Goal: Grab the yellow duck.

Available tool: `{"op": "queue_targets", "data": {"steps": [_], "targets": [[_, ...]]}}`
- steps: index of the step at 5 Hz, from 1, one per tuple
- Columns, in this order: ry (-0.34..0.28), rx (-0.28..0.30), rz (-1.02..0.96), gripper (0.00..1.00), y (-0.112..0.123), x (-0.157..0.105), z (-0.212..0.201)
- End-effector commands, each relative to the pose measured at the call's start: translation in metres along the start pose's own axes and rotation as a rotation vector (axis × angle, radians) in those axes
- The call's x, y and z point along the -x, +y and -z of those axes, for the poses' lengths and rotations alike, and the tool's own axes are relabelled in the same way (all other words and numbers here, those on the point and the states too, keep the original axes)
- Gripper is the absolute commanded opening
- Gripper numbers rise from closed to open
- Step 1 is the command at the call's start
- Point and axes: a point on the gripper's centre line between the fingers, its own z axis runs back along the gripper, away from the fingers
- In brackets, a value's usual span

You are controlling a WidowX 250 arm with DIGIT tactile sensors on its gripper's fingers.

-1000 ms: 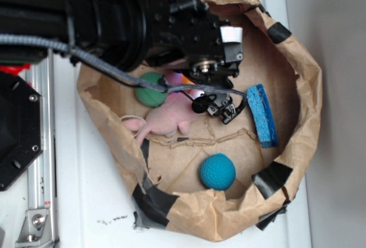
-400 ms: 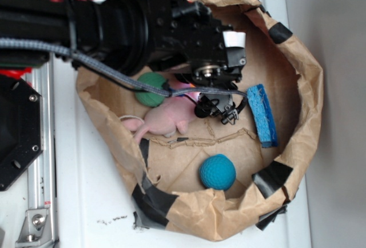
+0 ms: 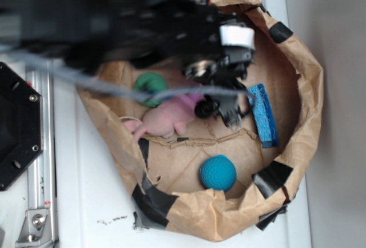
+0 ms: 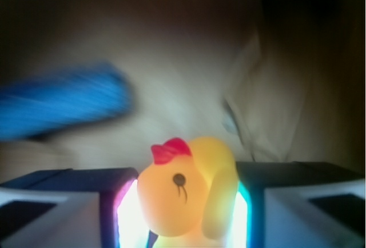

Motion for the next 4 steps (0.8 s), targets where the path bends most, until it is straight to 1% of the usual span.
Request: {"op": "queue_targets", "data": {"steps": [1,2,3,4], "targets": [[-0.023,-0.019,0.268,0.0,-0.015,-0.008,-0.097],[0.046,-0.057,0.252,0.0,-0.013,0.007,-0.096],[0.076,-0.035,0.222,0.0,-0.005,0.012,-0.094],[0.058,-0.024,0.2,0.0,0.0,0.008,-0.093]]}}
